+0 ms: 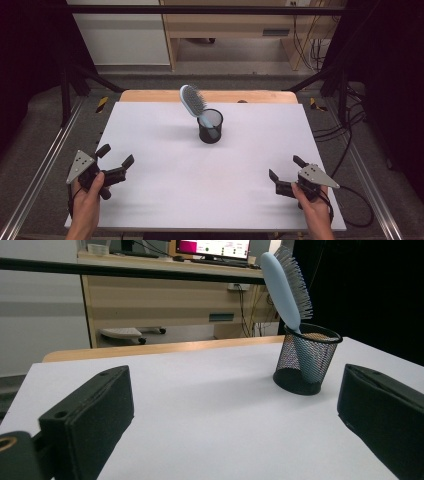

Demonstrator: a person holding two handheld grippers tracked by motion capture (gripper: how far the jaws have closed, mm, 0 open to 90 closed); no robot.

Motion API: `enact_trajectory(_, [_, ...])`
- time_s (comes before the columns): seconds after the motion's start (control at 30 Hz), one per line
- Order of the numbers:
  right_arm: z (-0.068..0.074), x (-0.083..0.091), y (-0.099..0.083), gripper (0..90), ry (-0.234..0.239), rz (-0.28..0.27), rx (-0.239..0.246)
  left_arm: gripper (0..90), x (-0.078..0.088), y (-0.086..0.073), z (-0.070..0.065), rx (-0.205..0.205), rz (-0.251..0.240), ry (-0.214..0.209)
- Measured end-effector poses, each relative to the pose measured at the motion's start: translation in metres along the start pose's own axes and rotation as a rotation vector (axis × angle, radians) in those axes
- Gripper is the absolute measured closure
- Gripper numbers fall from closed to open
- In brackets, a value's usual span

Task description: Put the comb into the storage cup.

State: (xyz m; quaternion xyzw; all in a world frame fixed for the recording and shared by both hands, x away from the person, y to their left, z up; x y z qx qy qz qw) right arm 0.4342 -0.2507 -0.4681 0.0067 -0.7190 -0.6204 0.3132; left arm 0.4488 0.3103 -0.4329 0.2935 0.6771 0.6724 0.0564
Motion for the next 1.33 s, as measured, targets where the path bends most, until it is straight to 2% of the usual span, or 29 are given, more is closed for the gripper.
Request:
enact_trajectory(0.27, [0.001,0.000,-0.001,2.9,0.004,0.002,0.003,1.6,-0.001,-0.006,-0.008,-0.030,0.012,-0.012])
enact_trajectory(0.37, [0.001,-0.001,-0.002,2.9,0.004,0.002,0.006,1.7,-0.002,-0.007,-0.012,-0.054,0.020,-0.019])
enact_trajectory(0.67, [0.001,-0.001,-0.003,2.9,0.008,0.002,0.008,1.7,-0.001,-0.011,-0.015,-0.032,0.017,-0.035])
enact_trajectory(0.77, [0.001,-0.001,-0.003,2.9,0.008,0.000,0.007,1.7,0.001,-0.013,-0.014,-0.031,0.013,-0.026])
enact_trajectory(0.87, [0.001,0.000,-0.003,2.9,0.007,-0.003,0.011,1.7,0.003,-0.015,-0.013,-0.013,0.006,-0.030])
enact_trajectory(1.1, [0.000,0.000,-0.003,2.9,0.003,-0.010,0.005,1.7,0.010,-0.020,-0.011,-0.042,0.018,0.007])
enact_trajectory(1.2, [0.000,0.000,-0.003,2.9,0.000,-0.015,0.005,1.7,0.014,-0.020,-0.007,-0.035,0.002,0.036])
enact_trajectory(1.33, [0.001,0.001,-0.003,2.9,0.000,-0.020,0.000,1.7,0.016,-0.020,-0.005,-0.026,0.000,0.038])
Point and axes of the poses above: each handheld gripper's, and its own axes: x roughly backward along the jaws, y roughly out of its top, z roughly to its left, the point moved 2 cm from there along -x, roughly forward along the jaws, and after that the axes turned 12 degrees about z, right-handed, at the moved point
